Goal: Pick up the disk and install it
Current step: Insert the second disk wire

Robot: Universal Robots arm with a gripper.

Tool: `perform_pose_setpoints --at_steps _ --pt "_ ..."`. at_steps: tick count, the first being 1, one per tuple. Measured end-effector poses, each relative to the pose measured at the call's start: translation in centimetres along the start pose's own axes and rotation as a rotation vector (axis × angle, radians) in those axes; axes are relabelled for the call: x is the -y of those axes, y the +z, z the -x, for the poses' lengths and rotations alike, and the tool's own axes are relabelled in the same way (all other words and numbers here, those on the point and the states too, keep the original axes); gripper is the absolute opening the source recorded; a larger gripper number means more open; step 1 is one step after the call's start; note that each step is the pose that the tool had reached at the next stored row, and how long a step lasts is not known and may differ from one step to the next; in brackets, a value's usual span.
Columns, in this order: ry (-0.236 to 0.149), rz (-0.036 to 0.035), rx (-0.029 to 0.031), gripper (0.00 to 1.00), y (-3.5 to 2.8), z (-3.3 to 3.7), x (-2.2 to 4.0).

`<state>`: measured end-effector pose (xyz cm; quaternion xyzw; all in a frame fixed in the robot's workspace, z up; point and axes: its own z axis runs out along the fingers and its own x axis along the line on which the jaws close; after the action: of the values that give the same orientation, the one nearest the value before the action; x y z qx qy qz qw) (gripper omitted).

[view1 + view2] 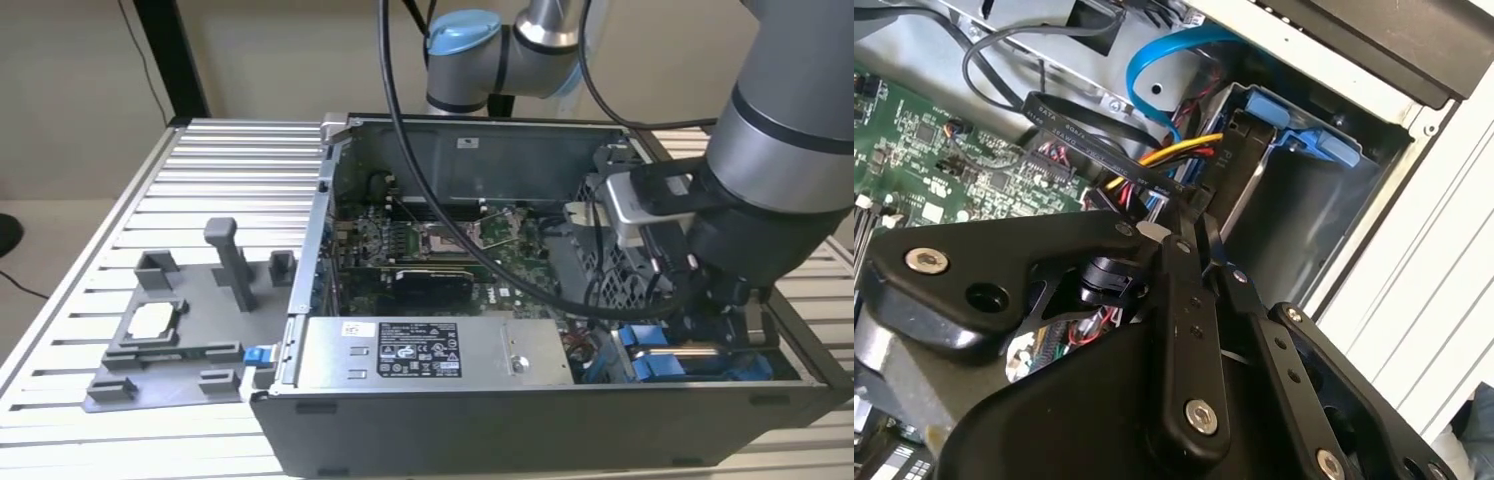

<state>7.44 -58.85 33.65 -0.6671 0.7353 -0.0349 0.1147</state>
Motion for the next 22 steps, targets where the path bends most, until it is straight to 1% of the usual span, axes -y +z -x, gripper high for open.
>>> perform_pose_setpoints --at_steps 9,14,17,22 --pt "0.000 0.0000 0.0000 0.00 0.03 -0.12 0.07" --pt "0.000 0.0000 -0.0006 0.00 0.04 -0.06 0.07" --pt "0.000 0.0000 -0.0021 0.00 0.02 -0.05 0.07" --pt "-0.001 0.0028 -0.0073 0.00 0.02 -0.05 0.11"
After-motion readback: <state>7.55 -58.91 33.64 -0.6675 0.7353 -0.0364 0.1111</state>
